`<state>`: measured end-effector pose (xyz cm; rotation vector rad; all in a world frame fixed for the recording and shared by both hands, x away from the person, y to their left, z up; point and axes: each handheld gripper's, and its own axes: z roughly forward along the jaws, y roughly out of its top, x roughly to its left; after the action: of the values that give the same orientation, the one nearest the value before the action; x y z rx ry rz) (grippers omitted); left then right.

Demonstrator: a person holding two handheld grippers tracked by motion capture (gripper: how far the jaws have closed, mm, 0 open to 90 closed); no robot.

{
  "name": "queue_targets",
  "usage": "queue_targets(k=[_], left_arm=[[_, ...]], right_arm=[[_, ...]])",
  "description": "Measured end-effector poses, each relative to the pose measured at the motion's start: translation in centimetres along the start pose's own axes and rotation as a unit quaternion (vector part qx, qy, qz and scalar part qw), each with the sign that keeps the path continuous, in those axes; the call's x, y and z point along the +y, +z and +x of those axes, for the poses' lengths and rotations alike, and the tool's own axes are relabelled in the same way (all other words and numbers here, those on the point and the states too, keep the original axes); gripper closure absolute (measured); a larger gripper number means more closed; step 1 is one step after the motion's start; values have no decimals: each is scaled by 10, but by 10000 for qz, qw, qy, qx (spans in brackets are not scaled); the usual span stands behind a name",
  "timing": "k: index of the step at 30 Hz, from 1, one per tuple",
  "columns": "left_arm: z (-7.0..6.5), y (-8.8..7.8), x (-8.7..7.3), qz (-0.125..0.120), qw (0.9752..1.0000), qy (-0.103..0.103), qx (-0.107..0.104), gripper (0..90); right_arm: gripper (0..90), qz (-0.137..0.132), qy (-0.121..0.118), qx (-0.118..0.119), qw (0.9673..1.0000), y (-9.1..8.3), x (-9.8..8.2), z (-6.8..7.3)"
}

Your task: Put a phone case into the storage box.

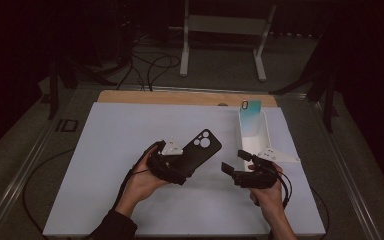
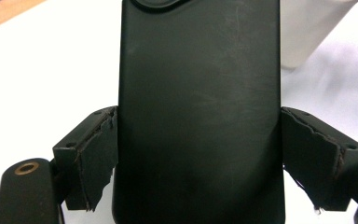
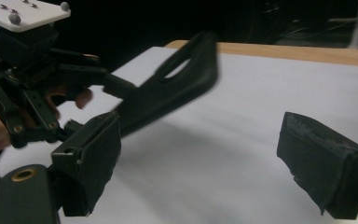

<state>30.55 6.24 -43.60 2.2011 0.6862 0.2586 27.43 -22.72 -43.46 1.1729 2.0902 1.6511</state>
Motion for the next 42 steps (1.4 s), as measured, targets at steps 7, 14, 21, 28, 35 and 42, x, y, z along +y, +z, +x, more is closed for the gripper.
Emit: queue_targets(k=[7,14,21,28,35,42], left_arm=[[-15,2,9,-119,9995,208,-181,159],[-27,6,13,-177,9989,356,-249,158],[-37,12,16,-165,9985,444,-261,154],[-42,18,14,-65,9985,523,-166,148],[-44,20,15,-80,9986,526,66,132],[-36,14,13,-279,9991,282,-126,148]], right_arm=[[300,54,310,249,9992,12,8,5],[529,189,619,443,9969,17,10,5],[696,246,859,679,9937,20,10,5],[819,392,891,884,9913,23,11,11],[853,373,896,892,9913,25,11,14],[856,361,844,811,9925,21,13,13]])
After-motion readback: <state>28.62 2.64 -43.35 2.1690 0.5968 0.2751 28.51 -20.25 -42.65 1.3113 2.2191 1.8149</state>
